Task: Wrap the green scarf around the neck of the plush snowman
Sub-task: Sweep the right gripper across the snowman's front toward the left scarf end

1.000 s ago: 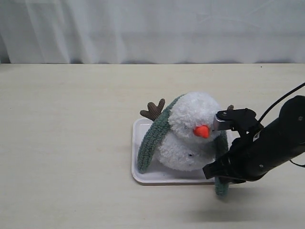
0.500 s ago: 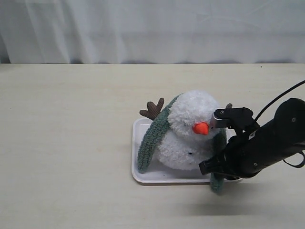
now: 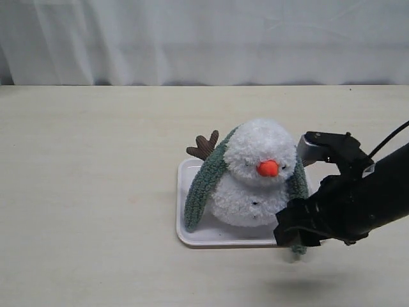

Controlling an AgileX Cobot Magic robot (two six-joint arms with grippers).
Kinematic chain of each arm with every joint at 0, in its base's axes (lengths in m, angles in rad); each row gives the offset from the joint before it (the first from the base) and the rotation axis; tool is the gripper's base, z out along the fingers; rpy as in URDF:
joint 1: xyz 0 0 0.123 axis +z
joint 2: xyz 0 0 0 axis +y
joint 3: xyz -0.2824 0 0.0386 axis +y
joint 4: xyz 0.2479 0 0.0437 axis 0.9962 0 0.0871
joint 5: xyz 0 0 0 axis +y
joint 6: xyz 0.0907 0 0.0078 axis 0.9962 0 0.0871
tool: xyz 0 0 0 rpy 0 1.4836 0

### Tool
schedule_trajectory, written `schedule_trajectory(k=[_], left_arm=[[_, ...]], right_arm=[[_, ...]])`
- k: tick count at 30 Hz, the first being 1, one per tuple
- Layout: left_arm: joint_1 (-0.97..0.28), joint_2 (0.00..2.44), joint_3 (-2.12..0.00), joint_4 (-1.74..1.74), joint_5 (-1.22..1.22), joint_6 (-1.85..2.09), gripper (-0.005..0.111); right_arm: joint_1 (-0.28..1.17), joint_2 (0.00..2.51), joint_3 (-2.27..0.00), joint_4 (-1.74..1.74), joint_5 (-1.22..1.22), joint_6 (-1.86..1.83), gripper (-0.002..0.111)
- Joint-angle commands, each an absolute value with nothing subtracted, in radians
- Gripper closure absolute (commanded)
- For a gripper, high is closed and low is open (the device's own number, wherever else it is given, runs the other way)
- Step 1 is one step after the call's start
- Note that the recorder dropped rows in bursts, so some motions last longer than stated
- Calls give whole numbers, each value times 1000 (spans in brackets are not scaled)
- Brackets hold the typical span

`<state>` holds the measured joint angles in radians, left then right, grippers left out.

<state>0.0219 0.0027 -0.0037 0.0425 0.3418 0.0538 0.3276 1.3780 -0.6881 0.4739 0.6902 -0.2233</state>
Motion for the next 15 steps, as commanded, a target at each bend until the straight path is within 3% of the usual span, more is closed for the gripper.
schedule_trajectory(k=[1,8,15], left_arm=[[23,0,0,42,331,52,107],[23,0,0,42,331,52,107],[23,0,0,42,331,52,107]], right_arm=[[333,1259,-682,623,749,-324,47],[578,1204,-638,740,535,-326,53],[811,1374,-629,666,206,-214,53]])
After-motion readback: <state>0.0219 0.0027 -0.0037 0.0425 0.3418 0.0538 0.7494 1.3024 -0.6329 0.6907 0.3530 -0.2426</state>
